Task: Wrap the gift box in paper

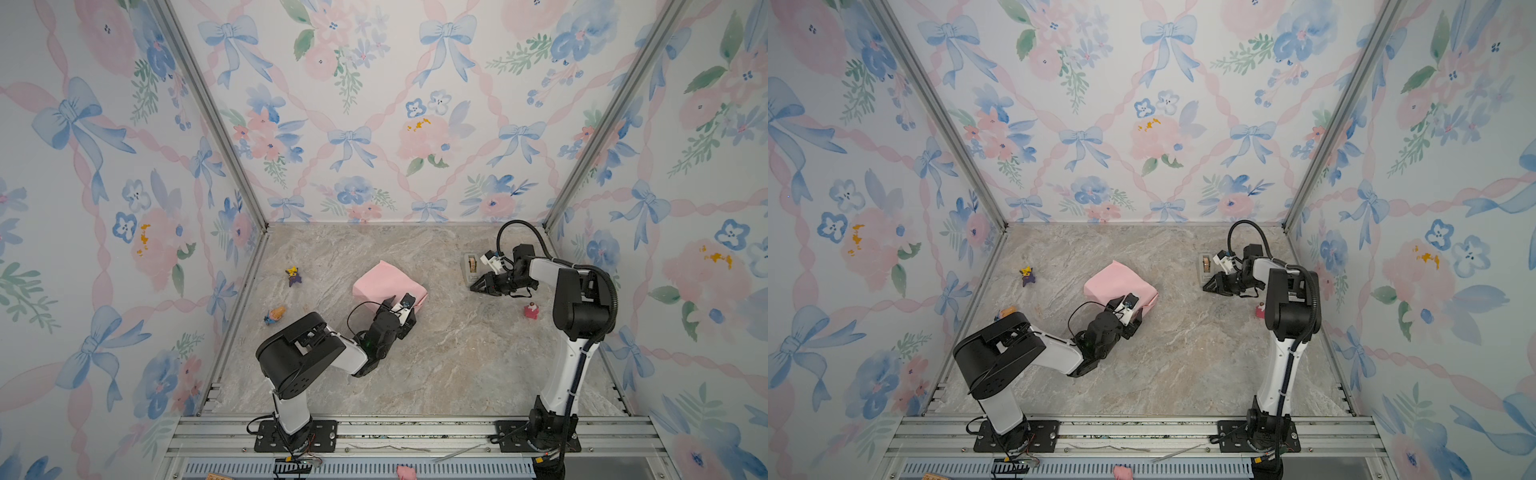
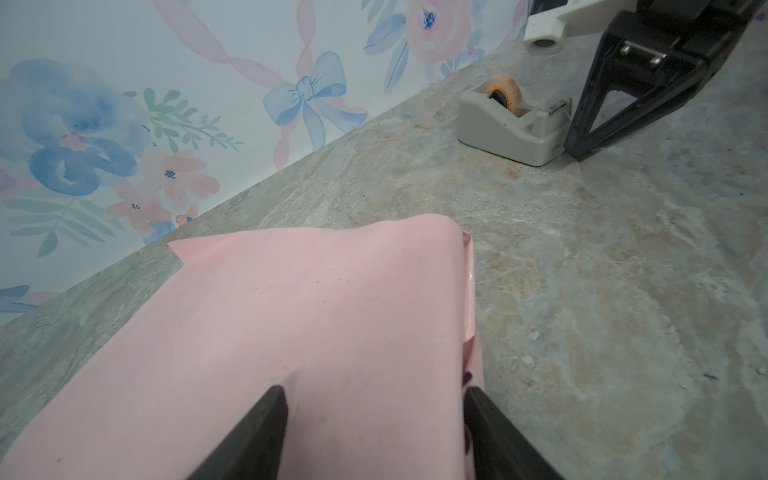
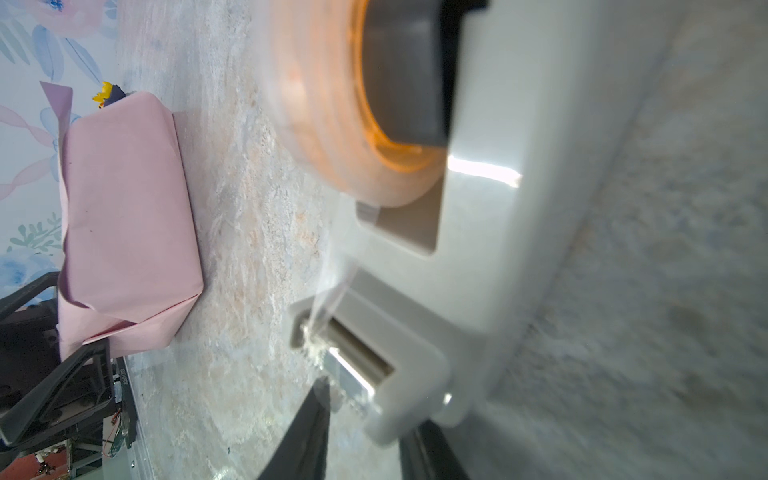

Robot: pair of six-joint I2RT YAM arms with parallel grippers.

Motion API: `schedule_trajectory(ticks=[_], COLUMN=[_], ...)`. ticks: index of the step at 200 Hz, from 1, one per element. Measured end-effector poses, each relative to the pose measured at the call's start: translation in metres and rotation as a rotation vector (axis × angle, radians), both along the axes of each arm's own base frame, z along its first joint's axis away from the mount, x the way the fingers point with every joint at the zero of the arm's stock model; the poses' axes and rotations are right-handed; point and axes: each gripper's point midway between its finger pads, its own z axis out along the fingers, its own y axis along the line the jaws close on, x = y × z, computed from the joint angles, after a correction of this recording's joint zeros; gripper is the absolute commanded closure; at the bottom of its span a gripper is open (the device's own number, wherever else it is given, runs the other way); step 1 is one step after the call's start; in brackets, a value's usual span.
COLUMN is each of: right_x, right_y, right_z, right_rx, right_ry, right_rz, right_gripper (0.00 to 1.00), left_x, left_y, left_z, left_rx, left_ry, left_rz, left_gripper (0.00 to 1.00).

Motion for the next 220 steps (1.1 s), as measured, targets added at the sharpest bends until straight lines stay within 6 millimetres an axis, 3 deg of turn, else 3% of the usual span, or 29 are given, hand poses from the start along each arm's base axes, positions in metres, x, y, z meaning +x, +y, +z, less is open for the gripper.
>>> schedule_trajectory(ticks=[96, 136, 177, 220], right_x=[-0.004, -0.003, -0.003, -0.009], right_y=[-0.008, -0.007, -0.007, -0.008], right_z=[0.006, 0.008, 0.009, 0.016], right_rx=[0.103, 0.119, 0.131, 0.177], right_ry=[0.011, 0.006, 0.014, 0.046], right_rz=[-0.032, -0.032, -0.039, -0.043], right_gripper=[0.75, 0.83, 1.00, 1.00], left_x=[0.000, 0.000, 0.000, -0.001], left_y=[0.000, 0.001, 0.001, 0.001], left_z=[0.000, -0.001, 0.000, 0.000], left_rx=[0.001, 0.003, 0.001, 0.001], left_ry=[0.000, 0.002, 0.001, 0.000], left_rz=[0.001, 0.001, 0.001, 0.001], left_gripper=[0.31, 0.31, 0.31, 0.31])
